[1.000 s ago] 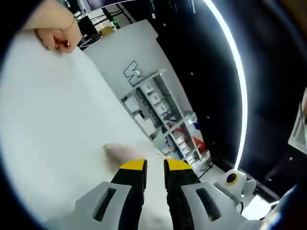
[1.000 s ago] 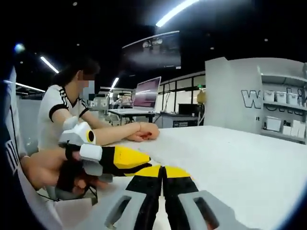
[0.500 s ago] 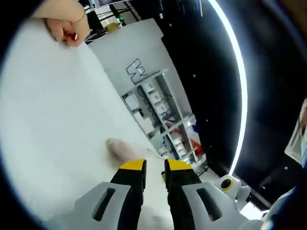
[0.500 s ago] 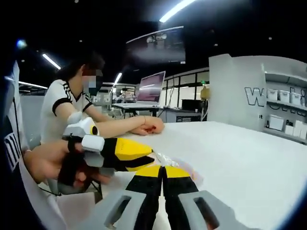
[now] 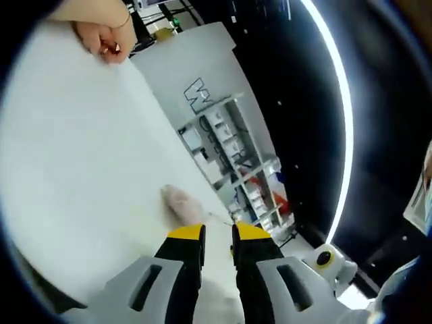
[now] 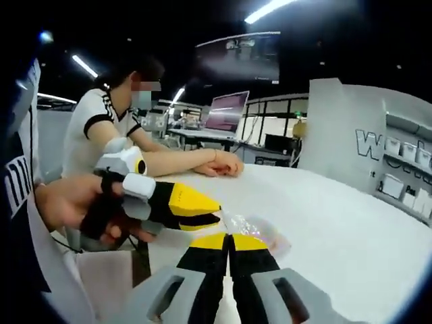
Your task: Open the resealable bag by pulling the two sides of the seal apart until the entire bag opening is separated and visibly accessible.
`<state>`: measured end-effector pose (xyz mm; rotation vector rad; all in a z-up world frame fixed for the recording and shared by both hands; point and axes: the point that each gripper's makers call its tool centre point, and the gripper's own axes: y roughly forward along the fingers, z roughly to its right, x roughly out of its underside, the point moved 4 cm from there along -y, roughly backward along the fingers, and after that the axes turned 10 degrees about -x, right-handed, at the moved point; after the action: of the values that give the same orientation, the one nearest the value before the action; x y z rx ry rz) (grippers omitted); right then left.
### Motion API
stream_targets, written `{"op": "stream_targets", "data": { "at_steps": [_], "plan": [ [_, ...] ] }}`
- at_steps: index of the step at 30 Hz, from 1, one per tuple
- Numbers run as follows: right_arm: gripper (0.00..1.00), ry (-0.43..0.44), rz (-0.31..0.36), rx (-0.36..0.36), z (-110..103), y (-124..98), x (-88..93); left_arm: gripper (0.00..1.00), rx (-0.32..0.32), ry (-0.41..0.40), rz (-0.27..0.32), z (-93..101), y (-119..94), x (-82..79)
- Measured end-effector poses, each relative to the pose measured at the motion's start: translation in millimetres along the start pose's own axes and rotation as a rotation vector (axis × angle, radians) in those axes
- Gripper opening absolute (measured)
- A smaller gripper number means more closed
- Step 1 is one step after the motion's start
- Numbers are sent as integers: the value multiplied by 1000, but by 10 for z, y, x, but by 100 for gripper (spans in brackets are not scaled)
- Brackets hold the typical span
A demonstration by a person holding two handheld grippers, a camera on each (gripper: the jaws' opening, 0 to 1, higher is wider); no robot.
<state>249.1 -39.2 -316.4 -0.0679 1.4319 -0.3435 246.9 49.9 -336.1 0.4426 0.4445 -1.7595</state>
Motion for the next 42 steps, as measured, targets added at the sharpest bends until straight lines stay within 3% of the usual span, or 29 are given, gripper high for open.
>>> {"op": "stream_targets", "data": {
  "at_steps": [3, 7, 16, 20, 25, 29, 42],
  "plan": [
    [0, -35, -10, -12, -20, -3, -16, 14, -7, 6, 7, -19, -25, -22],
    [0, -65, -34, -24, -27, -16, -11, 2, 0, 36, 15, 16, -32, -42],
    [0, -82, -3, -57, -15, -45, -172, 2, -1, 46, 13, 23, -55, -23],
    [0, -96, -22, -66, 61, 31, -221, 2, -4, 45, 14, 6, -72, -24],
    [1, -58, -72, -155, 18, 192, -153, 2, -9, 48, 16, -10, -80, -19],
    [0, -54, -124, -164, 48, 259, -67, 2, -10, 50, 16, -10, -90, -13],
    [0, -10, -90, -157, 105, 146, -116, 5, -14, 28, 19, -60, -121, -39]
  ]
}}
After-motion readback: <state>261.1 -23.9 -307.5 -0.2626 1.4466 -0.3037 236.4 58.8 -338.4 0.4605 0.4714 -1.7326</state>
